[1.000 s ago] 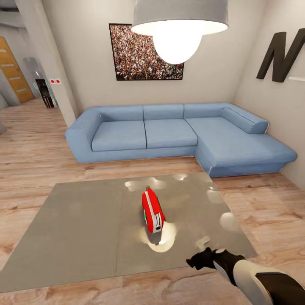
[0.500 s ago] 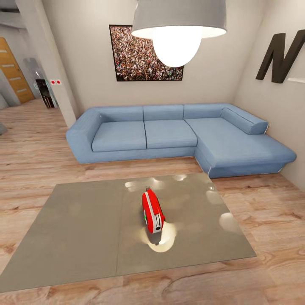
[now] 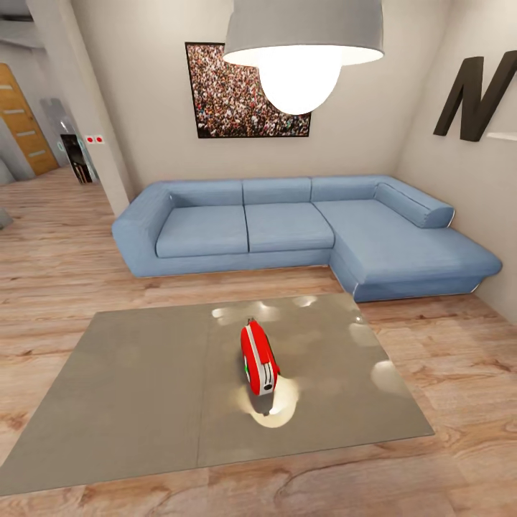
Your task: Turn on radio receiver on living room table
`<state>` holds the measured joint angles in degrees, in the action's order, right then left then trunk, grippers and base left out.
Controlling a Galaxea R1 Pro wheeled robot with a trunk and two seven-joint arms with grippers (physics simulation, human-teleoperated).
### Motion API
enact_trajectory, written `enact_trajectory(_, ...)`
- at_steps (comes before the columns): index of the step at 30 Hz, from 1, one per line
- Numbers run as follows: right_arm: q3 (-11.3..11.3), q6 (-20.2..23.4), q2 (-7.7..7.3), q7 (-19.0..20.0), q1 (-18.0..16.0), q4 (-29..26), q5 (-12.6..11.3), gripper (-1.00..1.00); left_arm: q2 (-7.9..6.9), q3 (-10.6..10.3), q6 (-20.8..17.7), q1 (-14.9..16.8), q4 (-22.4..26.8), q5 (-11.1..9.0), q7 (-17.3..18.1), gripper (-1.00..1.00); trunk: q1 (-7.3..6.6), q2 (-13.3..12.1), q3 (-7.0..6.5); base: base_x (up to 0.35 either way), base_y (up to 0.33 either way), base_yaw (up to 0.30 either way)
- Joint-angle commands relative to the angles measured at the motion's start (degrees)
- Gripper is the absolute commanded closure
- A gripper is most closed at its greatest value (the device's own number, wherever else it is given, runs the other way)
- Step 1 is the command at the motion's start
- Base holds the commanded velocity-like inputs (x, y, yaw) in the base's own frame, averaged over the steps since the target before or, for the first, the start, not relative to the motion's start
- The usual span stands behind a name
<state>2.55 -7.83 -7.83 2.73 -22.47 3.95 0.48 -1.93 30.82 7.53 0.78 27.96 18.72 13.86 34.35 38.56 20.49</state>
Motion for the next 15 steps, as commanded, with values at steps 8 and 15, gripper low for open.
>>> enact_trajectory(8, 0.0, 0.0, 0.38, 0.0, 0.0, 0.0, 0.0, -1.0, -0.17, -0.1, 0.5, 0.0, -14.6, 0.2, -0.1, 1.0, 0.0, 0.0, 0.0, 0.0, 0.0, 0.0)
enact_trajectory(15, 0.0, 0.0, 0.59, 0.0, 0.0, -0.1, 0.0, -1.0, 0.13, -0.1, 0.6, 0.0, -21.5, 0.0, -0.1, 1.0, 0.0, 0.0, 0.0, 0.0, 0.0, 0.0)
